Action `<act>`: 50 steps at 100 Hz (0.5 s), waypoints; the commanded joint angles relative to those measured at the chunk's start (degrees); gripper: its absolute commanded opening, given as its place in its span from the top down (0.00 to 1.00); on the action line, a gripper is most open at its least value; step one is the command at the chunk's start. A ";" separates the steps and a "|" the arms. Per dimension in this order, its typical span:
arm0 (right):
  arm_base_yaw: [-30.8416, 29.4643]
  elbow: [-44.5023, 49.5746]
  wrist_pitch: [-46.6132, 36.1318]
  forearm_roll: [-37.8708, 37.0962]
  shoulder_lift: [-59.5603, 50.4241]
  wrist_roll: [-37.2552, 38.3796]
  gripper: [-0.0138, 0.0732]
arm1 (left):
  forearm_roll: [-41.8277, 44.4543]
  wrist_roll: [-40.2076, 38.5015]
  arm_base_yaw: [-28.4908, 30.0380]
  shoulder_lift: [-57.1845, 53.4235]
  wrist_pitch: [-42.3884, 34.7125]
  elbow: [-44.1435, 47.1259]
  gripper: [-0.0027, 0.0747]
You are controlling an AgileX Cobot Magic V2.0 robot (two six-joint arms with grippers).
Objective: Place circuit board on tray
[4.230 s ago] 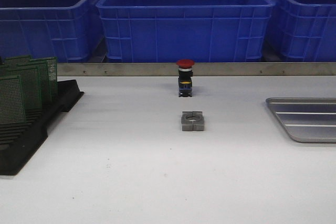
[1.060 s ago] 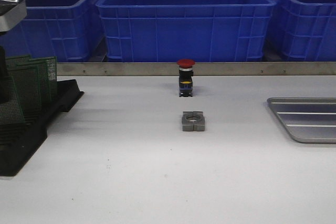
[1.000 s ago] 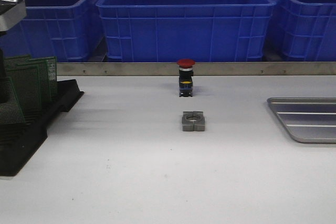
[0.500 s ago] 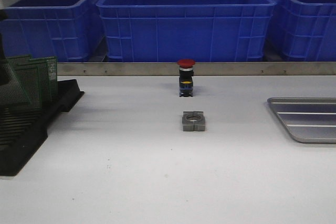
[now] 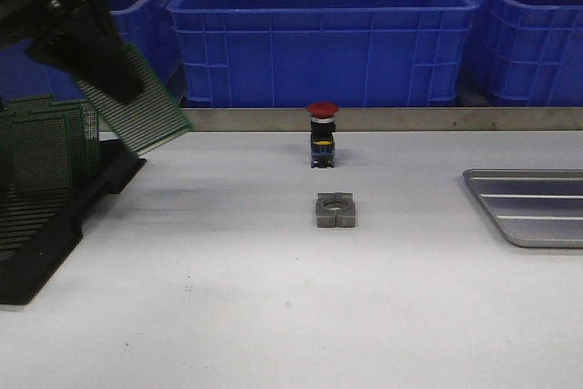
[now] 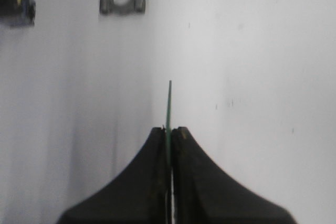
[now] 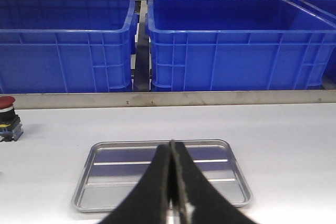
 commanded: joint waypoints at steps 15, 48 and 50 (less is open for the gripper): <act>-0.21 -0.73 -4.32 -0.53 -1.39 -0.03 0.97 | -13.49 -0.13 -6.79 -2.35 0.72 -1.89 0.99; -0.21 -0.73 -4.32 -0.53 -1.39 -0.03 0.97 | -16.02 -0.13 -15.08 -2.36 0.72 -1.89 0.99; -0.21 -0.73 -4.32 -0.53 -1.39 -0.03 0.97 | -16.02 -0.13 -15.41 -2.36 0.72 -1.89 0.99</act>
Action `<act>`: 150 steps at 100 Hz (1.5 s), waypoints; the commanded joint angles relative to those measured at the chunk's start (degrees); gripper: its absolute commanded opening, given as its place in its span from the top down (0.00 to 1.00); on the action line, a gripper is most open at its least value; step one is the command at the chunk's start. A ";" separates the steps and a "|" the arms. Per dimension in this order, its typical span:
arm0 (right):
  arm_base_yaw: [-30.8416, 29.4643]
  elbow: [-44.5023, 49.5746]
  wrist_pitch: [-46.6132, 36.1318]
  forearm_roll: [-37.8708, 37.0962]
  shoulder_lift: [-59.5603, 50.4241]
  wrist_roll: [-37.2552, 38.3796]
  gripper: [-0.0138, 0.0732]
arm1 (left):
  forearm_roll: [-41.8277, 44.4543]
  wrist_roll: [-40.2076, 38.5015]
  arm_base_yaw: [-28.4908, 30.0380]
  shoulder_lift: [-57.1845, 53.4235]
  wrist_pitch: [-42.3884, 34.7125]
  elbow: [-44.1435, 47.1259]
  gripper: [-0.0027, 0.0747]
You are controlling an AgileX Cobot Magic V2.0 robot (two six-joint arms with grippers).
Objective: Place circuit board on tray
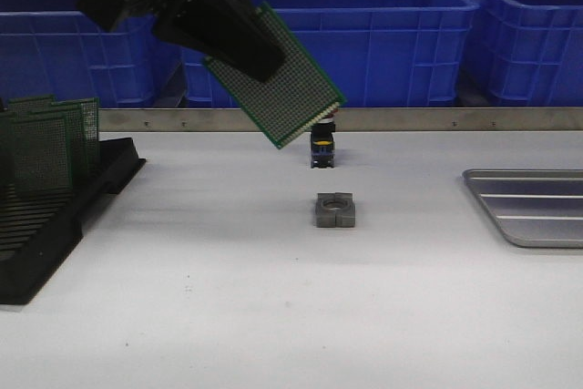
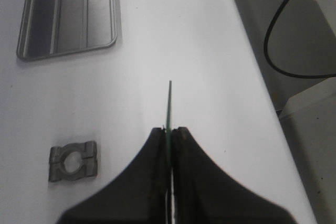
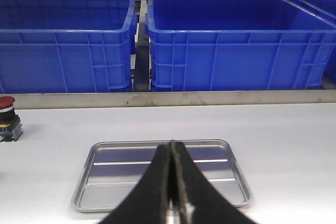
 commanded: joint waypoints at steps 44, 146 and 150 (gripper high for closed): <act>-0.21 -0.73 -5.69 -0.53 -1.39 -0.03 0.97 | -4.26 -0.13 -2.06 -2.36 0.72 -1.89 0.99; 10.59 -29.24 26.66 30.76 35.89 -25.23 0.46 | -4.26 -0.13 -2.06 -2.36 0.72 -1.89 0.99; 12.32 -29.88 26.30 33.68 37.37 -29.85 0.38 | -4.26 -0.13 -2.06 -2.36 0.72 -1.89 0.99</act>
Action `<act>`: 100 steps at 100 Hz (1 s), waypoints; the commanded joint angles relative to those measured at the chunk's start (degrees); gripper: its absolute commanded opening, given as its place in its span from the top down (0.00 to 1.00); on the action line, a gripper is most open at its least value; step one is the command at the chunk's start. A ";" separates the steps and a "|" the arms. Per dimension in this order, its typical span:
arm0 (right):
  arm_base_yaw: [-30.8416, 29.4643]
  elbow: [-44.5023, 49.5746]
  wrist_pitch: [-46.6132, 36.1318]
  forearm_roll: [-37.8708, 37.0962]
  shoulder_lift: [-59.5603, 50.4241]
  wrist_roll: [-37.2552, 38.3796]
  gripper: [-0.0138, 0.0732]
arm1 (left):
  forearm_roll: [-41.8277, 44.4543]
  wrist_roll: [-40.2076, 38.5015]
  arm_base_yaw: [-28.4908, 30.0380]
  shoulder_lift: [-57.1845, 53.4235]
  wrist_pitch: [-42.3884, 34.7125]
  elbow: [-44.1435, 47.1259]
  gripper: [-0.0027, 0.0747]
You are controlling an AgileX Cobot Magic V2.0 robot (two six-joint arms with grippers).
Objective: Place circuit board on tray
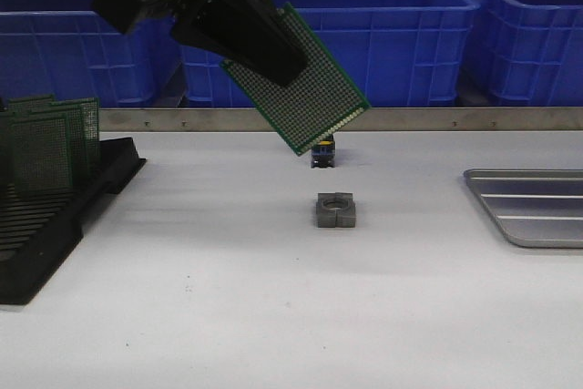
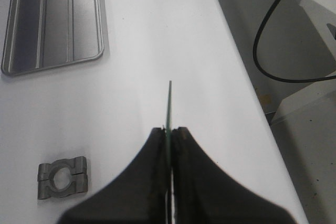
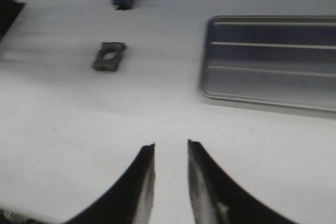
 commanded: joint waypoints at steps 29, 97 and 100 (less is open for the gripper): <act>13.56 -9.73 -4.84 23.54 18.25 -42.77 0.32 | -4.15 -0.13 -0.52 -2.36 0.82 -1.89 0.99; 24.00 -30.58 1.52 30.07 51.00 -62.53 0.42 | -4.15 -0.13 -0.52 -2.36 0.82 -1.89 0.99; 24.00 -30.77 1.58 30.34 51.39 -62.53 0.48 | -4.15 -0.13 -0.52 -2.36 0.82 -1.89 0.99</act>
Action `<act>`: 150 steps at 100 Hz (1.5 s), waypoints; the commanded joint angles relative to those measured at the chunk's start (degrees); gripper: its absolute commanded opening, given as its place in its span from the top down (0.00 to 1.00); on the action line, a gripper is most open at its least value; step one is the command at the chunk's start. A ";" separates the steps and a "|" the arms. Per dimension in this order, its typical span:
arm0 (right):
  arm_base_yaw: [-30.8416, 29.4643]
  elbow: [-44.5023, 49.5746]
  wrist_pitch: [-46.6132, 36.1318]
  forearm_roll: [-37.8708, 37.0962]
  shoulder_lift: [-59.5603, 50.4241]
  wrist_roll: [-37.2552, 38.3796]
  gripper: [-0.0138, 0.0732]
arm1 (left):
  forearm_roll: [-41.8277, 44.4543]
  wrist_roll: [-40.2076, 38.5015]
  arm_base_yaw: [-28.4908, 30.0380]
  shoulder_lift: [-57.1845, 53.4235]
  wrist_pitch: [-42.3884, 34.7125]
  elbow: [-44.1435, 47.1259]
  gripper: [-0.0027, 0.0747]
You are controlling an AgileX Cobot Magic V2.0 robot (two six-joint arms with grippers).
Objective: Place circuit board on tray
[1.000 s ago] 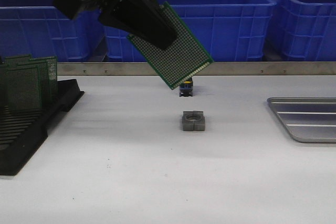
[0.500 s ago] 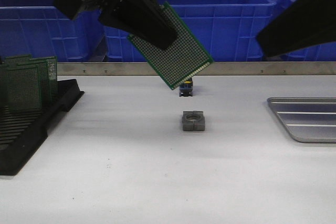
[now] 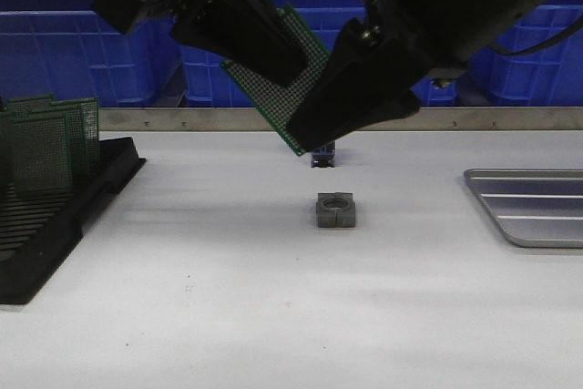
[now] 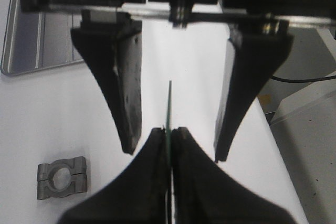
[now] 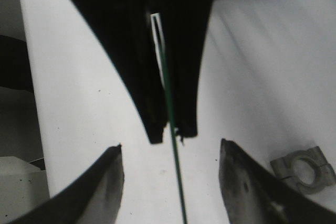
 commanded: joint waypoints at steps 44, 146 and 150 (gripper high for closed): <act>0.05 -2.76 1.96 3.12 0.05 -0.81 0.97 | -4.15 -0.13 -0.41 -2.46 0.72 -1.89 0.54; -37.32 -2.77 5.19 2.13 16.51 19.76 0.97 | -4.94 -0.35 7.18 -2.56 0.34 -3.24 0.37; -37.32 -2.83 4.32 1.38 16.60 19.76 0.95 | -4.94 -0.35 7.18 -2.56 0.44 -3.24 0.37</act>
